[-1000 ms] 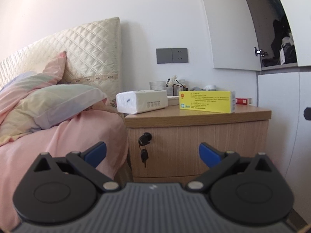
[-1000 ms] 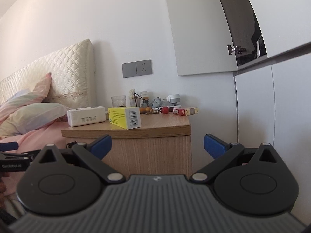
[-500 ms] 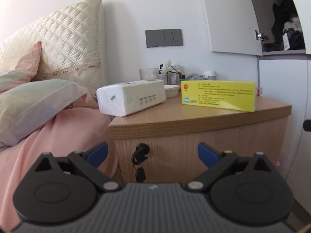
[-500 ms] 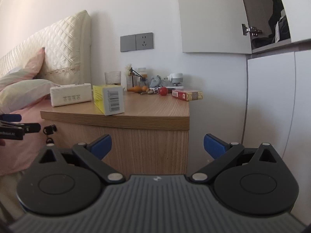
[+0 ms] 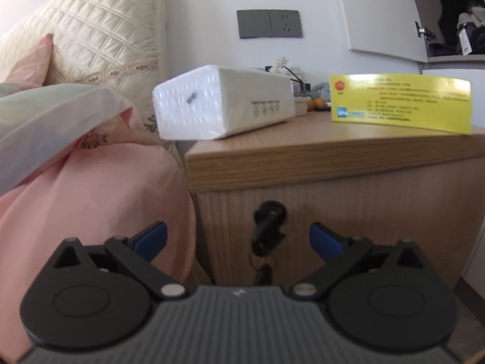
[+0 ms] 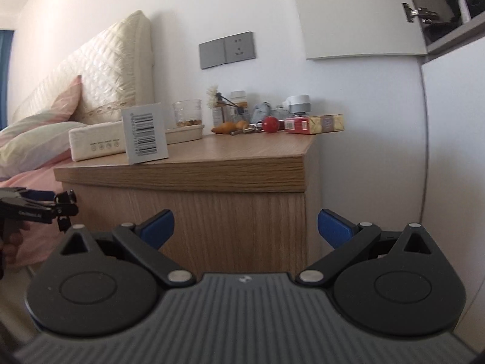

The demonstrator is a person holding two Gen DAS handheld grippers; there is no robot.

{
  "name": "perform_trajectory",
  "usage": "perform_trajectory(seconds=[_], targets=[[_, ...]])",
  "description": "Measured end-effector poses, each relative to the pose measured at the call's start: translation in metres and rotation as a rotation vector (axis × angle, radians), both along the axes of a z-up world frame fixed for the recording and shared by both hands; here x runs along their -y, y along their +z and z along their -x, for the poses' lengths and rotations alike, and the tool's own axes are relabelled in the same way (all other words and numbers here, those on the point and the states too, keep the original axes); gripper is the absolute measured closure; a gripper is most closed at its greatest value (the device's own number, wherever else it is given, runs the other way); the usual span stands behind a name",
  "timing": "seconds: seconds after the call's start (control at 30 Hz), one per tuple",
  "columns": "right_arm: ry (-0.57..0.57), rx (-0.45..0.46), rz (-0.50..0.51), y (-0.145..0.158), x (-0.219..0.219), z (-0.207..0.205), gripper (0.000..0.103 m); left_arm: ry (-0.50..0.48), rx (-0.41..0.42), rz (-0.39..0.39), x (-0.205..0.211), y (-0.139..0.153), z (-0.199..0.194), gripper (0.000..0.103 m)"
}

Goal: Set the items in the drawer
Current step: 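Grasp the black drawer knob with the left tool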

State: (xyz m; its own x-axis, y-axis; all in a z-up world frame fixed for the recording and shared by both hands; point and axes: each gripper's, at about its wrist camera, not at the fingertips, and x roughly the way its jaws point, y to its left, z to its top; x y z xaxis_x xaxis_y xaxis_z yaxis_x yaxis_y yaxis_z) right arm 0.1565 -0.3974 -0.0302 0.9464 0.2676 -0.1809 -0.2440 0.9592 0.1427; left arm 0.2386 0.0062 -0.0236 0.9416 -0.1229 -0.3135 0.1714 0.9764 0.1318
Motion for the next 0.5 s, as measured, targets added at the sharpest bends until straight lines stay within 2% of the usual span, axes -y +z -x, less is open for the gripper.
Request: perform_trajectory(seconds=[0.17,0.3,0.5], targets=[[0.006,-0.011,-0.013,-0.009,0.000,-0.009,0.000,-0.104,-0.025,0.044,-0.013,0.002,-0.012,0.000],[0.024,0.014,-0.009,-0.011,-0.001,-0.013,0.000,-0.174,-0.014,0.076,-0.012,0.006,-0.015,0.000],[0.025,0.049,-0.029,-0.006,0.000,-0.015,0.000,-0.224,-0.022,0.092,-0.009,0.006,-0.020,0.000]])
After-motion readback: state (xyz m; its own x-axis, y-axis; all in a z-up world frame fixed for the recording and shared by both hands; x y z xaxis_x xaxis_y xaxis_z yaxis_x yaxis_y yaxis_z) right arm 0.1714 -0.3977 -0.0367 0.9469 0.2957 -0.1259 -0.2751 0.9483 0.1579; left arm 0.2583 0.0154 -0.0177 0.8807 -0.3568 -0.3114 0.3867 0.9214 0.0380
